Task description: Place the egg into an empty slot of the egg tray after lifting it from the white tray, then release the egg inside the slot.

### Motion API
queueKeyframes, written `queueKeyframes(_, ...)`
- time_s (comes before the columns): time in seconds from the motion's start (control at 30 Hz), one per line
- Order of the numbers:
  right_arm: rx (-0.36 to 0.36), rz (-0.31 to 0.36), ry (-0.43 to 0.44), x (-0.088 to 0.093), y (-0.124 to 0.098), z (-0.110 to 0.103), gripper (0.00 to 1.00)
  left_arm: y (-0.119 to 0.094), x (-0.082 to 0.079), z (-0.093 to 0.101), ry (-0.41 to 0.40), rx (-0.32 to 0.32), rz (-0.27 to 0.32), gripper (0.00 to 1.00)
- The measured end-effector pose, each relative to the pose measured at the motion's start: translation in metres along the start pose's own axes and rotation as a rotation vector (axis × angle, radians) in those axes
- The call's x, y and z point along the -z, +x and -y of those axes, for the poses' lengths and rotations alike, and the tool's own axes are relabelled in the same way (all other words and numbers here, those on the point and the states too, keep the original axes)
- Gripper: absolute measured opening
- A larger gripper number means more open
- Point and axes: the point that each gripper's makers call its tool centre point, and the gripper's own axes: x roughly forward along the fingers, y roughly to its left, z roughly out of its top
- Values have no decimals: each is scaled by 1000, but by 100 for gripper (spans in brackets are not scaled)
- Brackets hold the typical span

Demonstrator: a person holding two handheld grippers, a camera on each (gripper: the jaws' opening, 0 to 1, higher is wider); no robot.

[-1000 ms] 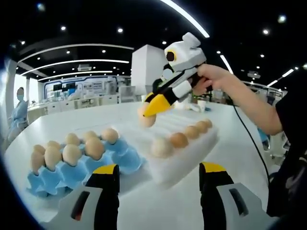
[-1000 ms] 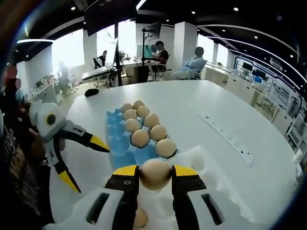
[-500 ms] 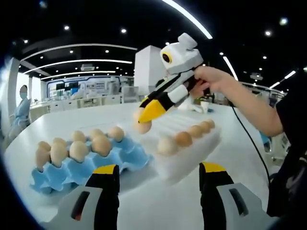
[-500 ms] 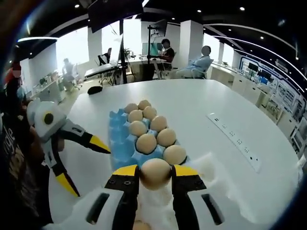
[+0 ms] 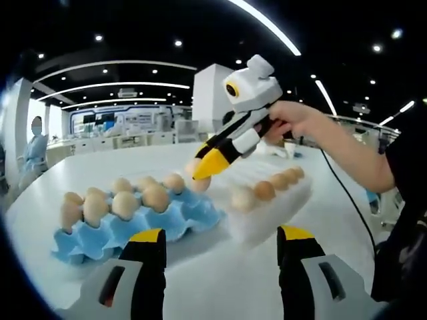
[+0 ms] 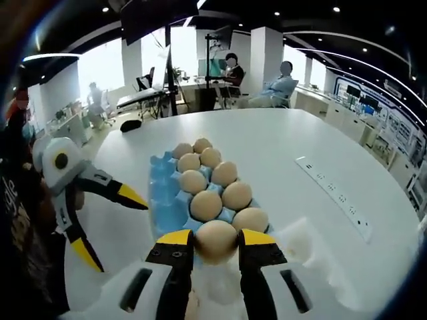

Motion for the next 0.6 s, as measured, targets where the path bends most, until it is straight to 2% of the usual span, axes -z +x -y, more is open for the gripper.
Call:
queueKeyframes(0.2,2,5,-8,-4,6,2,28,-2,1,-4,-5,-6,-3,69)
queueKeyframes(0.6,-12,-28,-9,-2,21,4,28,-4,-2,-10,-8,-15,6,69)
